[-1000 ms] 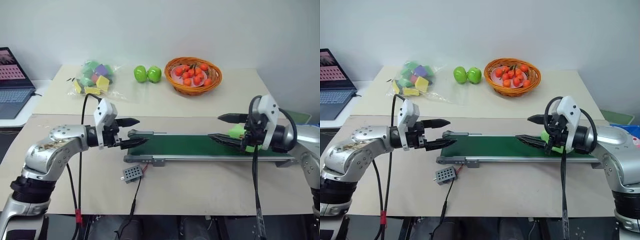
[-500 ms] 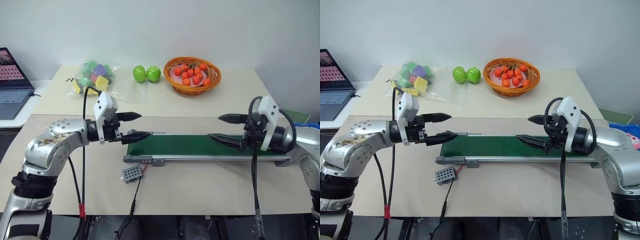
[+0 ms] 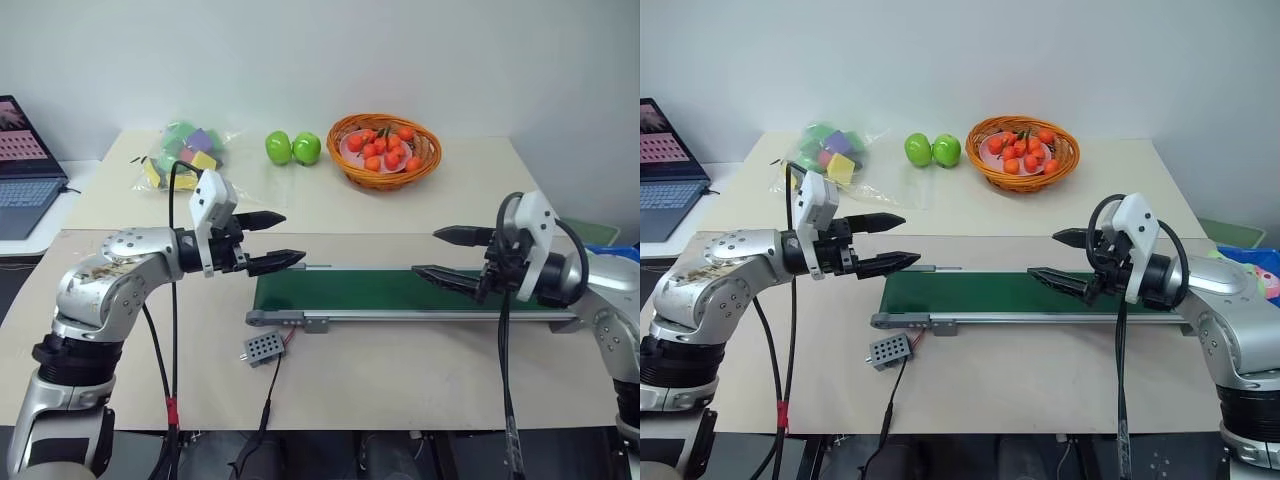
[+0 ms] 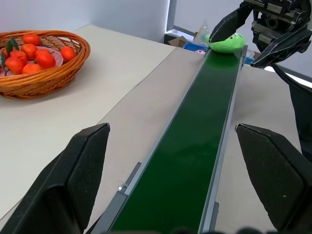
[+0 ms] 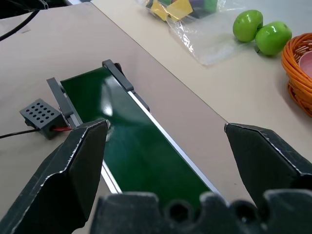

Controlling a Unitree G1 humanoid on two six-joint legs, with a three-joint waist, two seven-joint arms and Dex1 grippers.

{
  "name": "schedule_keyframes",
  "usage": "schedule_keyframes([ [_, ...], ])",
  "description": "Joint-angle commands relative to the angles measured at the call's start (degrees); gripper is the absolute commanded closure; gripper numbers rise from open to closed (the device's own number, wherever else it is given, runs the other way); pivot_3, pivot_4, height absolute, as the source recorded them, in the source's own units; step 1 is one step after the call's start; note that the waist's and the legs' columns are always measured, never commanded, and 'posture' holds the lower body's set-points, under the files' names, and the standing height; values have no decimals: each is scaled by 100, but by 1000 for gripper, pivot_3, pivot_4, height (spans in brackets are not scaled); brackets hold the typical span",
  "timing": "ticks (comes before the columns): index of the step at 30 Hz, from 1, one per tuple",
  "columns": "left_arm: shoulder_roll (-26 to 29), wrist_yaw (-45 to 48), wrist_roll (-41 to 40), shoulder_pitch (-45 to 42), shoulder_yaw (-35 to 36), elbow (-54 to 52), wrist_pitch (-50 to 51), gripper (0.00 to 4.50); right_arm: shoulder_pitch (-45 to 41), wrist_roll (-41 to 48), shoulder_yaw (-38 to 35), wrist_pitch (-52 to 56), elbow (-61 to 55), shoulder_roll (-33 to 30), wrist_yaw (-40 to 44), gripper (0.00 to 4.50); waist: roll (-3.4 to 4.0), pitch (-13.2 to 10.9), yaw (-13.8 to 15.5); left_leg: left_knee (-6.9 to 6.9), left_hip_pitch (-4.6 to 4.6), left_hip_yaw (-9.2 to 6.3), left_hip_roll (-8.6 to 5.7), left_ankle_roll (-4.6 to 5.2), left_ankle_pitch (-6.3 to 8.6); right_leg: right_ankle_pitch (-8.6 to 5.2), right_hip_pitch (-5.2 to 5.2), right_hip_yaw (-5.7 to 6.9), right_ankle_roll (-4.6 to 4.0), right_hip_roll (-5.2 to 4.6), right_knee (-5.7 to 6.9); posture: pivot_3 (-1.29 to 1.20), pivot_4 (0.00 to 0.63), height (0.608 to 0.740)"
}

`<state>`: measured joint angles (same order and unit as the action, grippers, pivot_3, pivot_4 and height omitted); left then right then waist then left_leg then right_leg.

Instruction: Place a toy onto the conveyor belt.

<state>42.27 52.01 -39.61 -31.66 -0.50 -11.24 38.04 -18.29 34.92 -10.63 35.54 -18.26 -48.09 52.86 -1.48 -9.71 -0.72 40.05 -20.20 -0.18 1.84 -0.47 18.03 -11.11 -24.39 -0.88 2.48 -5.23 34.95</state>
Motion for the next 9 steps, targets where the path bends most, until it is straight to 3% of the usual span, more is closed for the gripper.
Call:
schedule_keyframes([
  [1,-21,-1,-4,-191,203,-42,53,100,-72,19,-147,-158,-116,13,-19,0,0,0,2,0,0,0,0,0,0,0,0,0,0,0,0,0,150,738],
  [9,33,79,33,-59,165,-155,167,100,-92,13,-95,-193,-137,40,-8,0,0,0,2,0,0,0,0,0,0,0,0,0,0,0,0,0,150,738],
])
